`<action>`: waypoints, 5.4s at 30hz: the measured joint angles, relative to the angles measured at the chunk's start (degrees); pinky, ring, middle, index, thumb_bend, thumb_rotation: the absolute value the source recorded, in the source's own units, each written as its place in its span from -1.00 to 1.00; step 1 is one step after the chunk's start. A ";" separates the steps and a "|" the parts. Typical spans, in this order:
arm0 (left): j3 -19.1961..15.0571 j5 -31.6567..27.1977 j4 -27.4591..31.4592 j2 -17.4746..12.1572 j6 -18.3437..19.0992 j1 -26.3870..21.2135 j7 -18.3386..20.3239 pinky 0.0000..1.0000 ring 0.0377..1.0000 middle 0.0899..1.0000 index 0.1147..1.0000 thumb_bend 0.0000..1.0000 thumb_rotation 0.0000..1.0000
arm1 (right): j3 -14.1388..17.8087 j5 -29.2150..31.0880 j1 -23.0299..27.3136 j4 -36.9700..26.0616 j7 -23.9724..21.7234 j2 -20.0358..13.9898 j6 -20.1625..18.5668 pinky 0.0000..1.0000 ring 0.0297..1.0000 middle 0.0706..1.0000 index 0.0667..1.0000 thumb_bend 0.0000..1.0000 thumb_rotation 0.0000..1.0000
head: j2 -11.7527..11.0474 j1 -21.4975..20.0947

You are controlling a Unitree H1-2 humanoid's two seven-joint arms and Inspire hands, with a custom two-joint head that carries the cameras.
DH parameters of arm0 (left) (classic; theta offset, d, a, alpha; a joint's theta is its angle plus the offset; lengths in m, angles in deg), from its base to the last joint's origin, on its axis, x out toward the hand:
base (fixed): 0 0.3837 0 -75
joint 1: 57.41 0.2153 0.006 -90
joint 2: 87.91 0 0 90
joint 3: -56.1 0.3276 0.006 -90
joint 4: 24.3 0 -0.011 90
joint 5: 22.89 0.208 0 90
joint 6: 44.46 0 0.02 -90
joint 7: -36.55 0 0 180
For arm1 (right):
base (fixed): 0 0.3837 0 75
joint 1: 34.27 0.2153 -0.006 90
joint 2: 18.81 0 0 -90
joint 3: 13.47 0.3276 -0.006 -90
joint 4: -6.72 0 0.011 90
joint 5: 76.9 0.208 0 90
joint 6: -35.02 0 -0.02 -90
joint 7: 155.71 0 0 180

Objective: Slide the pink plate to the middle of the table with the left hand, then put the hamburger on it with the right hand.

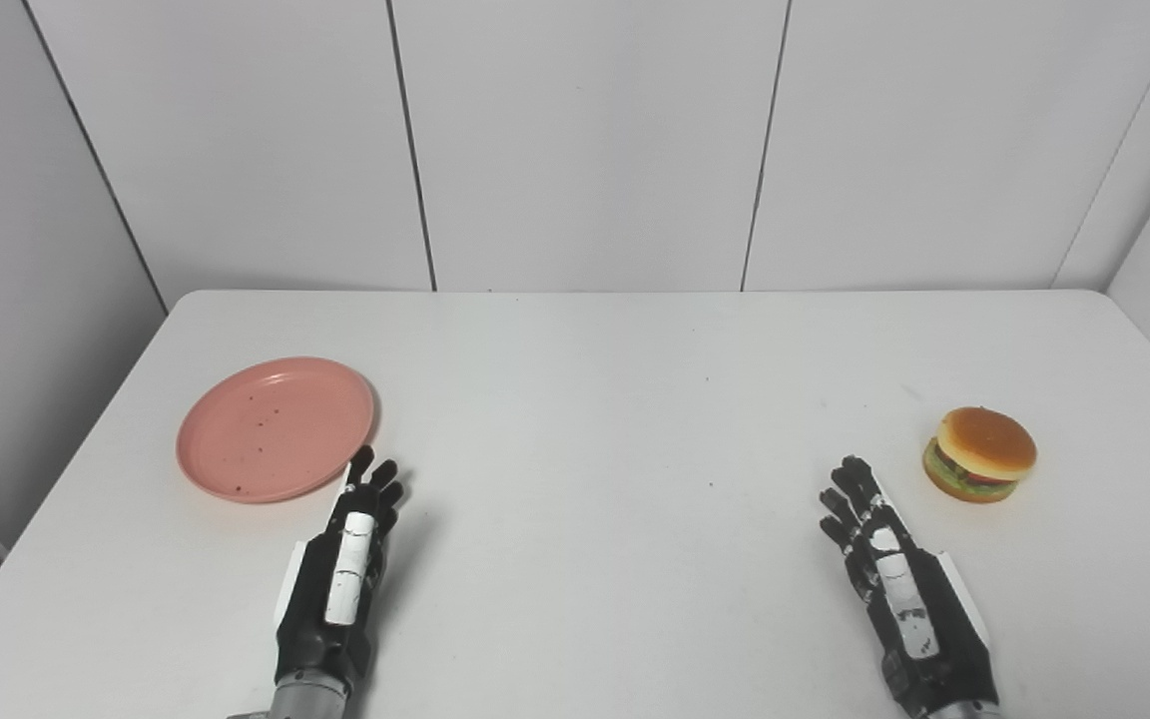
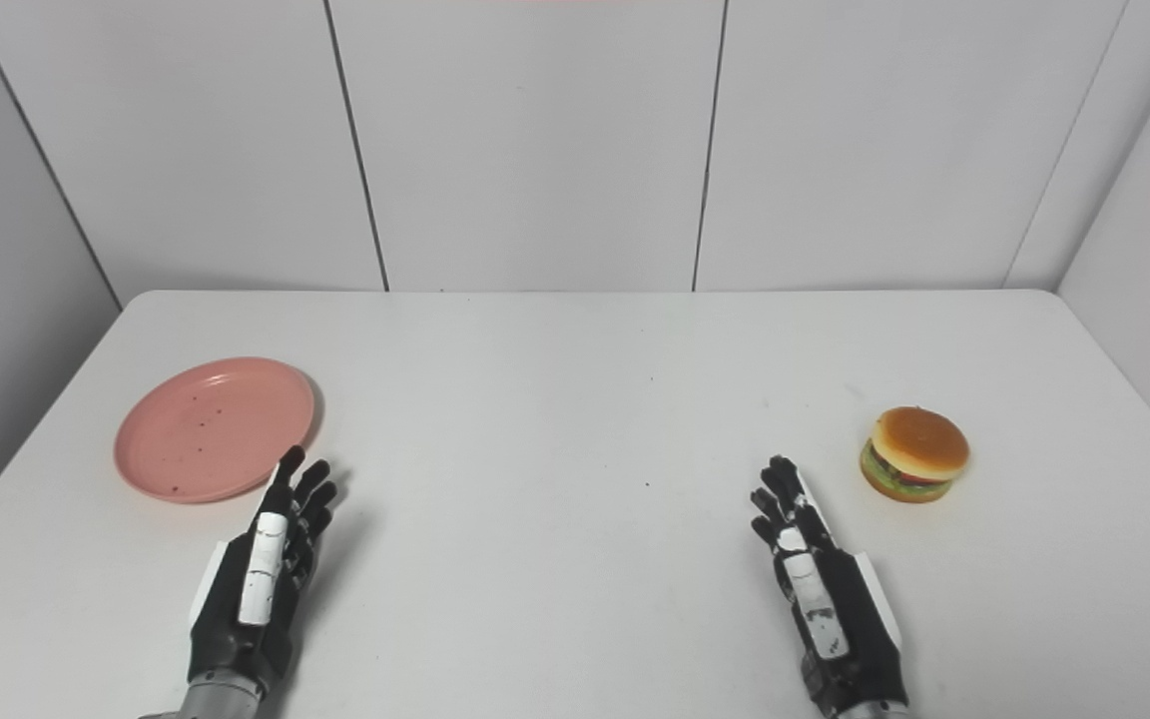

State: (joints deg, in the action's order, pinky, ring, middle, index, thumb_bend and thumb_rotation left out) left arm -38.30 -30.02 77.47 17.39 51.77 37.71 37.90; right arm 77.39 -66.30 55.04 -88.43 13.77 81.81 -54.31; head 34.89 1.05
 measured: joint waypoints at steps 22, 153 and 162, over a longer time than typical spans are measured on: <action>0.04 0.00 0.00 -0.01 0.01 -0.01 0.00 1.00 0.92 0.90 0.93 0.63 0.78 | -0.07 0.03 0.00 -0.01 -0.01 -0.04 0.00 0.95 0.92 0.94 0.93 0.84 0.75 | 0.09 0.00; -15.53 -4.10 -64.92 -28.33 -29.87 -34.93 1.62 0.76 0.79 0.70 0.67 0.87 0.69 | -0.07 3.92 0.46 8.90 -7.38 -1.71 18.20 0.85 0.86 0.86 0.85 0.83 0.77 | -10.55 8.44; -16.73 -6.51 -76.86 -28.60 -30.15 -39.05 3.88 0.70 0.78 0.67 0.65 0.89 0.71 | -0.07 4.00 0.45 8.89 -7.39 -1.71 18.20 0.85 0.86 0.86 0.85 0.82 0.77 | -10.02 8.26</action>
State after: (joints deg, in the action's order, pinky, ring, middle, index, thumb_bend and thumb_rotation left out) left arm -55.03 -36.53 0.61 -11.21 21.63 -1.34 41.78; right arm 77.33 -62.30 55.49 -79.54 6.38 80.10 -36.11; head 24.87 9.32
